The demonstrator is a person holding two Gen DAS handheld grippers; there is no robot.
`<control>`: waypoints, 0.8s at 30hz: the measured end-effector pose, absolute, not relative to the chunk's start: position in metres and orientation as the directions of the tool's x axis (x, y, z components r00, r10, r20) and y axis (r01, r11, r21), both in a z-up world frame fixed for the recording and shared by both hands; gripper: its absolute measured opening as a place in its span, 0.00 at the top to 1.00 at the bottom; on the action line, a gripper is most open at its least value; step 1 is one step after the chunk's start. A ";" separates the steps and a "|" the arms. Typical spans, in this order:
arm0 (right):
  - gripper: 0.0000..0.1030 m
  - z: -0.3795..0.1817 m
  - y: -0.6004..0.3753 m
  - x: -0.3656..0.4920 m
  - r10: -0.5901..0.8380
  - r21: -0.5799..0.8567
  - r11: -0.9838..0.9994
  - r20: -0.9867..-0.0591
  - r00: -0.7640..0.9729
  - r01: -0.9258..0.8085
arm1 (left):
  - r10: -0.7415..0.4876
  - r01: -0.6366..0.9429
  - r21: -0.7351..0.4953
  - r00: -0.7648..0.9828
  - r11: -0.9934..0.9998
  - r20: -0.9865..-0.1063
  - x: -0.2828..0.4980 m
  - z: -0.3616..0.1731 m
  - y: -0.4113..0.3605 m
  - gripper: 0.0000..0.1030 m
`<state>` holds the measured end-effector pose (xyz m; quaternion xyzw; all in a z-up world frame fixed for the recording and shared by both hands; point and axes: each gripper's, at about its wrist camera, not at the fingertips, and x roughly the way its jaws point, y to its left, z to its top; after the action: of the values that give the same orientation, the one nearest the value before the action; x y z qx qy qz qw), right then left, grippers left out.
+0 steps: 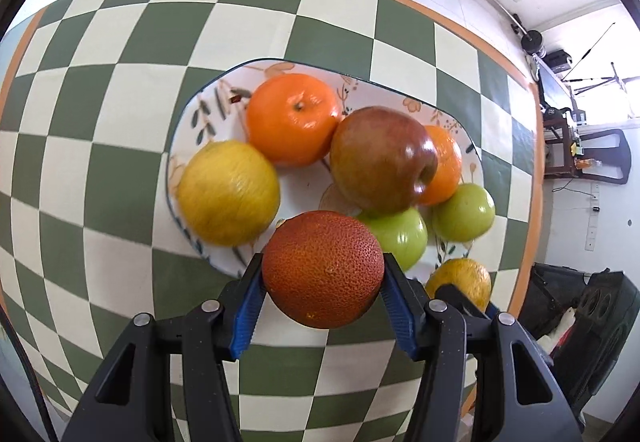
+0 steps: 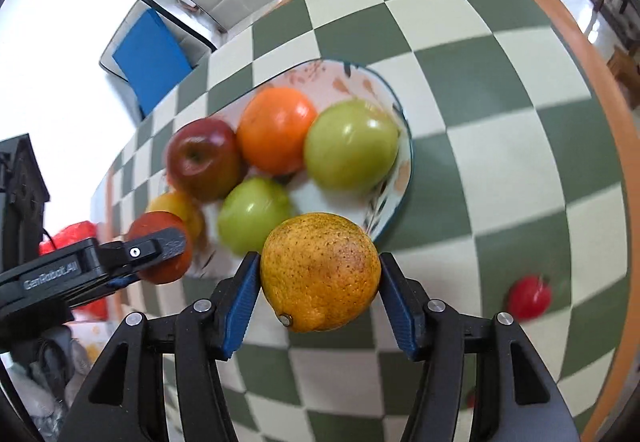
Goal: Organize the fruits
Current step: 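Carry both oranges onto the floral plate and open both grippers, then raise both grippers away from the plate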
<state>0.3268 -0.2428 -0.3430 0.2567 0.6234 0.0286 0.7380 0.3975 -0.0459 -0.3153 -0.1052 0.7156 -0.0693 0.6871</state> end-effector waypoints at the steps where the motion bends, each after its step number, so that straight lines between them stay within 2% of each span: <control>1: 0.41 -0.345 -0.243 0.330 0.351 0.404 0.872 -0.909 0.223 0.276 | -0.240 -0.056 -0.238 -0.037 0.970 -0.970 0.400 -0.317 -0.047 0.48; 8: 0.39 -0.344 -0.252 0.338 0.342 0.401 0.874 -0.909 0.239 0.274 | -0.228 -0.085 -0.222 -0.062 0.971 -0.972 0.403 -0.326 -0.045 0.47; 9: 0.36 -0.344 -0.252 0.338 0.344 0.403 0.873 -0.908 0.238 0.277 | -0.226 -0.081 -0.221 -0.055 0.972 -0.973 0.403 -0.325 -0.045 0.42; 11: 0.21 -0.346 -0.253 0.339 0.331 0.391 0.874 -0.914 0.235 0.290 | -0.224 -0.075 -0.221 -0.040 0.972 -0.974 0.402 -0.321 -0.045 0.30; 13: 0.20 -0.344 -0.254 0.338 0.333 0.394 0.871 -0.913 0.236 0.292 | -0.225 -0.067 -0.223 -0.036 0.973 -0.974 0.402 -0.319 -0.045 0.20; 17: 0.20 -0.334 -0.254 0.335 0.309 0.368 0.887 -0.921 0.235 0.277 | -0.184 -0.037 -0.183 -0.026 0.982 -0.982 0.399 -0.313 -0.044 0.20; 18: 0.18 -0.329 -0.253 0.333 0.294 0.353 0.897 -0.926 0.238 0.267 | -0.170 -0.028 -0.170 -0.015 0.985 -0.985 0.397 -0.310 -0.044 0.20; 20: 0.07 -0.317 -0.247 0.331 0.246 0.303 0.924 -0.937 0.247 0.233 | -0.128 -0.003 -0.128 0.022 0.992 -0.992 0.391 -0.301 -0.041 0.20; 24: 0.07 -0.292 -0.234 0.323 0.136 0.185 0.968 -0.954 0.269 0.167 | -0.023 0.028 -0.019 0.116 0.999 -0.993 0.377 -0.284 -0.032 0.19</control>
<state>0.3232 -0.2339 -0.2917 0.1252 0.6046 -0.0101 0.7866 0.3770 -0.0316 -0.2840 0.0021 0.6648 -0.0170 0.7468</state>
